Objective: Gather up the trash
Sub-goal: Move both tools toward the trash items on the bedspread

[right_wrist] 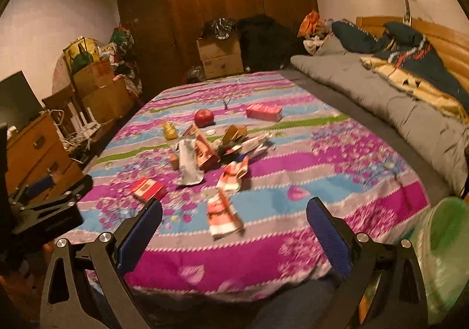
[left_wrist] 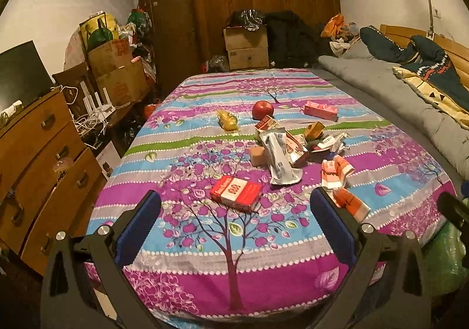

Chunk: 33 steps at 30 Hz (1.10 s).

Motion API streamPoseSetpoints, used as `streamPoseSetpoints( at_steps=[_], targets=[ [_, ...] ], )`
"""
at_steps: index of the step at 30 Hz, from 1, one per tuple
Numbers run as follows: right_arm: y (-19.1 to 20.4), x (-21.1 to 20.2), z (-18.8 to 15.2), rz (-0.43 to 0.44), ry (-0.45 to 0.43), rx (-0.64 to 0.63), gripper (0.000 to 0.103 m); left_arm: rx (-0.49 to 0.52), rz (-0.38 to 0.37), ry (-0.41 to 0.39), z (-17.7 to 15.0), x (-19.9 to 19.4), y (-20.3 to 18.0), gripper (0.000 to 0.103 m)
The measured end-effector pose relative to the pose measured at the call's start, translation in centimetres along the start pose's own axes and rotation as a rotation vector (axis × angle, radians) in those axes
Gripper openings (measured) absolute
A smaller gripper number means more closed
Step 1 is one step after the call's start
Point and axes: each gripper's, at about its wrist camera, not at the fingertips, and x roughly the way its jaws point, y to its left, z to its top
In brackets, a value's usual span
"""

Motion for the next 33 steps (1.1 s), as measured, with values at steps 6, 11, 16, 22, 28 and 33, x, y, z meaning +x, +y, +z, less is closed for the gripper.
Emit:
streamPoseSetpoints(
  at_steps=[6, 11, 16, 22, 28, 33],
  targets=[
    [0.3, 1.0, 1.4, -0.021, -0.008, -0.049, 0.098, -0.034, 0.003, 0.028, 1.5, 1.0, 0.8, 0.098],
    [0.7, 1.9, 1.3, -0.007, 0.011, -0.057, 0.098, -0.036, 0.019, 0.042, 1.8, 1.7, 1.0, 0.098],
    [1.2, 2.8, 0.8, 0.009, 0.034, -0.063, 0.098, -0.034, 0.024, 0.063, 1.6, 2.2, 1.0, 0.098],
    [1.1, 3.7, 0.5, 0.012, 0.061, -0.058, 0.098, -0.030, 0.023, 0.075, 1.4, 2.5, 0.9, 0.098],
    [0.9, 4.5, 0.1, 0.012, 0.086, -0.053, 0.098, -0.021, 0.022, 0.093, 1.1, 3.0, 0.6, 0.098],
    [0.7, 5.7, -0.6, 0.015, 0.127, -0.050, 0.098, -0.014, 0.028, 0.115, 0.3, 3.7, 0.8, 0.098]
  ],
)
